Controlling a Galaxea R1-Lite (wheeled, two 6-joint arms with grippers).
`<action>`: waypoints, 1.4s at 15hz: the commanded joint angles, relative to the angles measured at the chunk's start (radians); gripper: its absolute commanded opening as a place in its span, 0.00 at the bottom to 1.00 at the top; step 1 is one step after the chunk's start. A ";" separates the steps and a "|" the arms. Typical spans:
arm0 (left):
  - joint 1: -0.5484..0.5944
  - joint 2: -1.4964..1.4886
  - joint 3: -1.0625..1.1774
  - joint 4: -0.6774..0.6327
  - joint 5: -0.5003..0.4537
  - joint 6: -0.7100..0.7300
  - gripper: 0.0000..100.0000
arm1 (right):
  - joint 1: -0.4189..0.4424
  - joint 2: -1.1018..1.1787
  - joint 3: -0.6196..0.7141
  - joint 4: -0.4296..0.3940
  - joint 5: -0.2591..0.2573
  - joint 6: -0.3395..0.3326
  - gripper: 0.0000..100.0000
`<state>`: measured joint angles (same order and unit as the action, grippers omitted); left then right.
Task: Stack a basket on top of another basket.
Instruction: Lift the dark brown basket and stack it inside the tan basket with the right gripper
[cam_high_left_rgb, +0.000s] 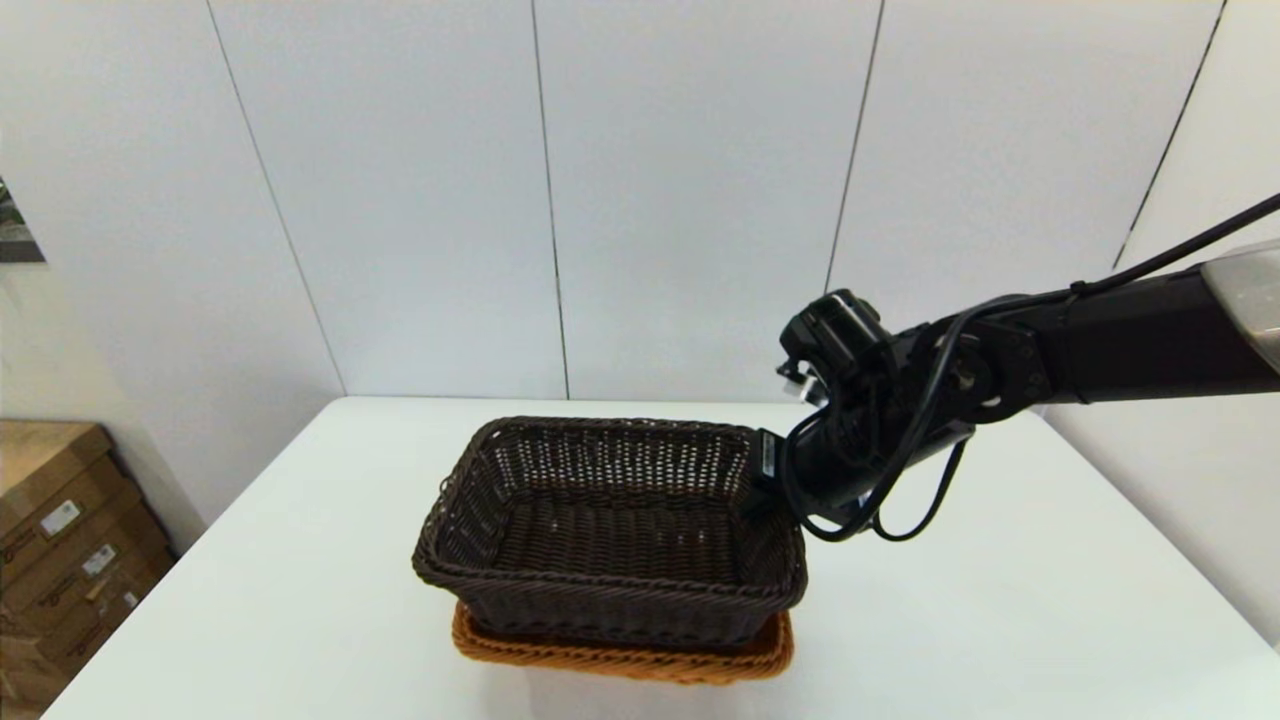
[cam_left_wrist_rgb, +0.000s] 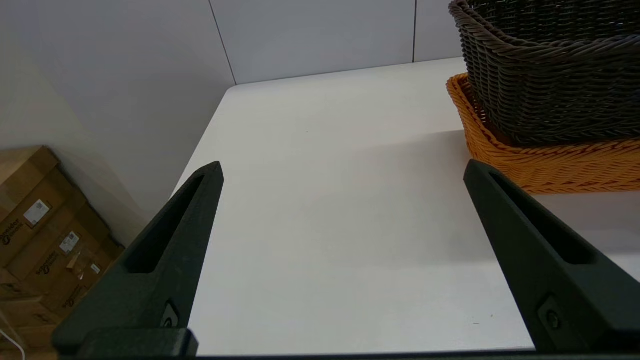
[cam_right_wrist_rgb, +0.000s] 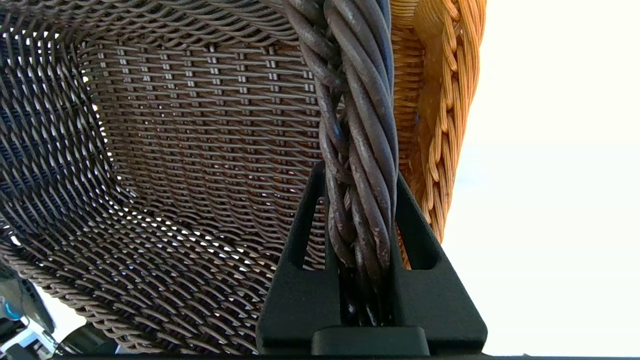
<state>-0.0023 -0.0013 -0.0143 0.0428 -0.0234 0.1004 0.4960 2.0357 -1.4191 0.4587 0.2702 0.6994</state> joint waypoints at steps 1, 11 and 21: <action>-0.001 0.000 0.000 0.000 0.000 0.001 1.00 | 0.003 0.006 0.000 0.001 0.001 0.005 0.00; -0.001 0.000 0.000 0.000 0.000 0.001 1.00 | 0.006 0.027 -0.003 -0.005 0.000 0.038 0.00; -0.001 0.000 0.000 0.000 0.000 0.001 1.00 | 0.004 0.027 0.000 -0.006 -0.002 0.037 0.00</action>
<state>-0.0023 -0.0013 -0.0143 0.0428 -0.0230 0.1004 0.4998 2.0623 -1.4202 0.4502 0.2664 0.7321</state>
